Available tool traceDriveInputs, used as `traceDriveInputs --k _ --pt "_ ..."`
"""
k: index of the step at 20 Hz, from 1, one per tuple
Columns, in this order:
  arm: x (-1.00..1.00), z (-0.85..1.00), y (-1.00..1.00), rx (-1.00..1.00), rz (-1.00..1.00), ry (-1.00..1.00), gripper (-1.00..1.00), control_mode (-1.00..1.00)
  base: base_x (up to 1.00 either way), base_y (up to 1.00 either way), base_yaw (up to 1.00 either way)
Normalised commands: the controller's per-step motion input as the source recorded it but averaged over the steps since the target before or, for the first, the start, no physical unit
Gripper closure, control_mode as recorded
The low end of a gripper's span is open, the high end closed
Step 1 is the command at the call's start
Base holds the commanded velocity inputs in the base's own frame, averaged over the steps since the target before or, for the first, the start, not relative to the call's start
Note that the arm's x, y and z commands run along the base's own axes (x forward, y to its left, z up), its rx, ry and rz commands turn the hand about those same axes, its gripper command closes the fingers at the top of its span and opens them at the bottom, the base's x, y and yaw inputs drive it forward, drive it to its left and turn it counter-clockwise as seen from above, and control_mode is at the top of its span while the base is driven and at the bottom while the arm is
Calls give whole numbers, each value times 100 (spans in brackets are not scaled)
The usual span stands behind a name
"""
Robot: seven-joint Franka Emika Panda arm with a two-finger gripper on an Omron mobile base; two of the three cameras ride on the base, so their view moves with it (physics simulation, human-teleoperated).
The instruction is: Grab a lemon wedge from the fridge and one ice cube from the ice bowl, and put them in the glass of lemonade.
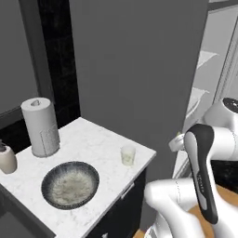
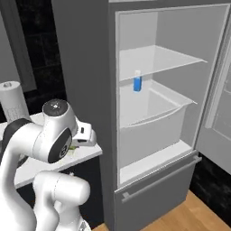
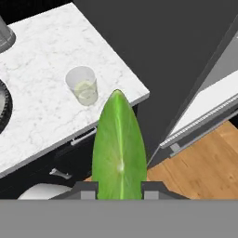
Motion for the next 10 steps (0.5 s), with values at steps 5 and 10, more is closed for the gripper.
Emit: traceDriveInputs --k 5,10 --pt "0 0 0 0 0 0 100 100 0 71 -40" --pt "0 0 0 0 0 0 100 100 -14 40 -38"
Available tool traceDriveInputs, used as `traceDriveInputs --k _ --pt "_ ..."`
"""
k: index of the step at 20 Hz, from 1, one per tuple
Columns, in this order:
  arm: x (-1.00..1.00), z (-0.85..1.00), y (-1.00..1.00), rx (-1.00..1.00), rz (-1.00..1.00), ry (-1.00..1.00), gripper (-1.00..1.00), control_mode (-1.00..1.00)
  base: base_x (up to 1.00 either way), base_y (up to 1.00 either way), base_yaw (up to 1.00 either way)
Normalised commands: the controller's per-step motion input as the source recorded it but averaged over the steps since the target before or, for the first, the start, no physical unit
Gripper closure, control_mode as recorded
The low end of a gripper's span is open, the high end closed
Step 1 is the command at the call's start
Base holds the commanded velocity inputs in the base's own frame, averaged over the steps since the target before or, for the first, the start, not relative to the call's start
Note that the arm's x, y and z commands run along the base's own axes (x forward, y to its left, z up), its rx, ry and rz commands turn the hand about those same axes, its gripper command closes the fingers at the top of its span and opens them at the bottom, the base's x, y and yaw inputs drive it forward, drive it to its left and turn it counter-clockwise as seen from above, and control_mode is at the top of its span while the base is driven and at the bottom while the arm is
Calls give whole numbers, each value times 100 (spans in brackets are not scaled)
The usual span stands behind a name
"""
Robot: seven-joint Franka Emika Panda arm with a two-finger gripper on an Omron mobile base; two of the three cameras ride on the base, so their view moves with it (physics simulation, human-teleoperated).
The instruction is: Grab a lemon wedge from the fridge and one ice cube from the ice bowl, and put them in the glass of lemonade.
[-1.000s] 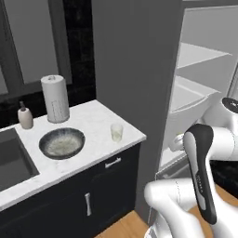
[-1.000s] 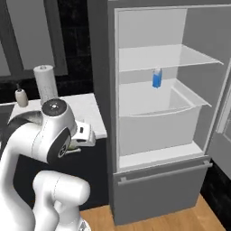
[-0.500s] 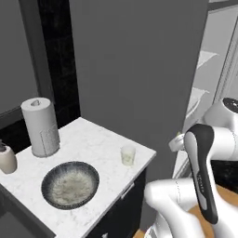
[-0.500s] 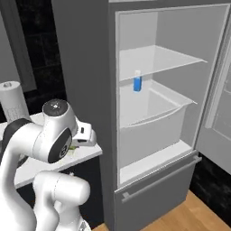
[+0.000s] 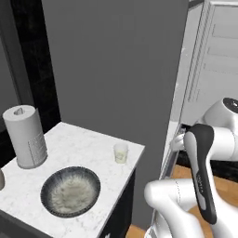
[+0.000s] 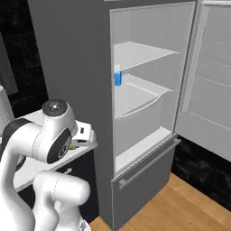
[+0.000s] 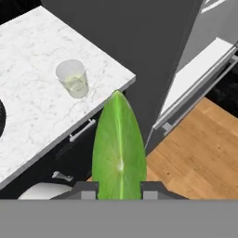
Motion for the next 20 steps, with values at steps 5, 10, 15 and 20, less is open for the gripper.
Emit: traceDriveInputs --k 5,10,15,20 --pt "0 0 0 0 0 0 100 100 -20 49 -30" --pt "0 0 0 0 0 0 100 100 -30 24 -6" --pt "0 0 0 0 0 0 100 100 -8 -3 23" --pt "0 0 0 0 0 0 100 100 0 0 39"
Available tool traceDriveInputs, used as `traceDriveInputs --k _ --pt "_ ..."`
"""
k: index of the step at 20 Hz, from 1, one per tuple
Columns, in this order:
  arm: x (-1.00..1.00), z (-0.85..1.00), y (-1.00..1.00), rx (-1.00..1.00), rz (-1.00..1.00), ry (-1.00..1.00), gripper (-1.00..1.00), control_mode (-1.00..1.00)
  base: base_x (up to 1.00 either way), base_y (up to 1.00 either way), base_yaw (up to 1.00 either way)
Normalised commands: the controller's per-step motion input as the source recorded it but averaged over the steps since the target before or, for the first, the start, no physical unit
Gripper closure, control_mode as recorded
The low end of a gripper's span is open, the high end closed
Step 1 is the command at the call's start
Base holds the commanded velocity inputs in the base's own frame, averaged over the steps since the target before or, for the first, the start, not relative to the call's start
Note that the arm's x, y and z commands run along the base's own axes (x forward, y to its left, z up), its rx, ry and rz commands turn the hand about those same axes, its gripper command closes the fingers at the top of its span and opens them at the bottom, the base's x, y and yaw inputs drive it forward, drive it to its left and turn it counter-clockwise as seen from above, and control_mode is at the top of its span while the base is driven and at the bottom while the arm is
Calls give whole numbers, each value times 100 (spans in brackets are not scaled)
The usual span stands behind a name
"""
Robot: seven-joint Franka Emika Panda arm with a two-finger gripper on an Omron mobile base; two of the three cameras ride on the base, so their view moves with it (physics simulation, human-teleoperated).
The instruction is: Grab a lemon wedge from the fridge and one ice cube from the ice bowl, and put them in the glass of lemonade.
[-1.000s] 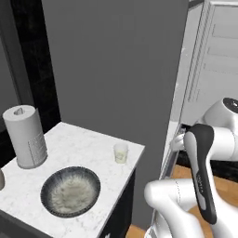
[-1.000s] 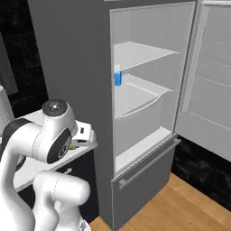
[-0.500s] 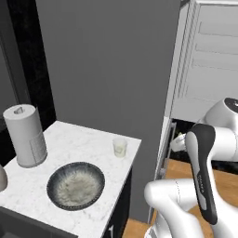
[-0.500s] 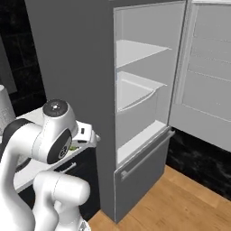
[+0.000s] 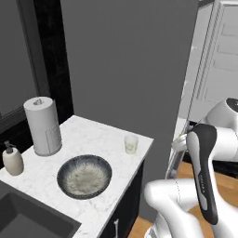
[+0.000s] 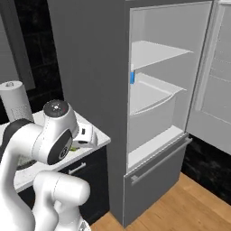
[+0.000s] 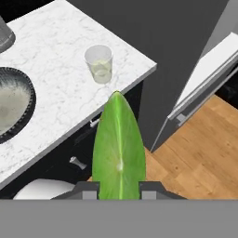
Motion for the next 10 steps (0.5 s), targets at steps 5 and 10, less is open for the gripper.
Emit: traceDriveInputs --k 5,10 --pt "0 0 0 0 0 0 100 100 0 7 41" --pt "0 0 0 0 0 0 100 100 1 23 32"
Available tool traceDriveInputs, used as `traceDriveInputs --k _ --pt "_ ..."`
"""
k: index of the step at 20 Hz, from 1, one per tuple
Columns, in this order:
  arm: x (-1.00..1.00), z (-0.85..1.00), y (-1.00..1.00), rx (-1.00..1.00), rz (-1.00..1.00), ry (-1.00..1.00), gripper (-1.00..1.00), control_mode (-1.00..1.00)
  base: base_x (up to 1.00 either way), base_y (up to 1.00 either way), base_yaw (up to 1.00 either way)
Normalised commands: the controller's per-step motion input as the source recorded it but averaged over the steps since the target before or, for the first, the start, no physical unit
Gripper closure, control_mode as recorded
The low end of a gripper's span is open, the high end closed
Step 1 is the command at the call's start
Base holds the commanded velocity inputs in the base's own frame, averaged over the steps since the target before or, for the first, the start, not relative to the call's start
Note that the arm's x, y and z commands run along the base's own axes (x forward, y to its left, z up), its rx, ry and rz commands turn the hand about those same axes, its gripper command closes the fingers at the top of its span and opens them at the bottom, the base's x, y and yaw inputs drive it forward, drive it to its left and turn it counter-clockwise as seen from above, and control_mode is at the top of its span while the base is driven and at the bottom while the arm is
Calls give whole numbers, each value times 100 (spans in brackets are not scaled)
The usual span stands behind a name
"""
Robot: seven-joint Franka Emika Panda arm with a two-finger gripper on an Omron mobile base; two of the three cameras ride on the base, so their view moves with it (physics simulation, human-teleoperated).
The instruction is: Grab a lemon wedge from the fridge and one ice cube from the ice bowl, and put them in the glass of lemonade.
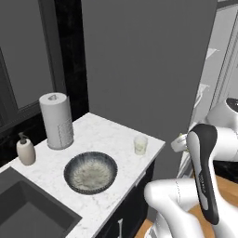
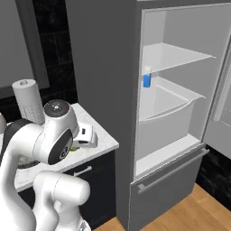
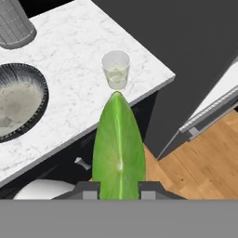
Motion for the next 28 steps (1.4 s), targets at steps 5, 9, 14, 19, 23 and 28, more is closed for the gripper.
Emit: traceDriveInputs --k 5,9,14,19,23,28 --pt "0 0 0 0 1 -1 100 -100 1 7 8" --pt "0 0 0 0 0 0 100 -100 0 0 0" --pt "0 0 0 0 0 0 100 -100 0 0 0" --pt "0 0 22 -1 7 0 100 -100 0 0 0" --pt "0 0 62 -15 28 2 100 -100 0 0 0" --pt "0 0 62 -28 38 0 100 -100 0 0 0"
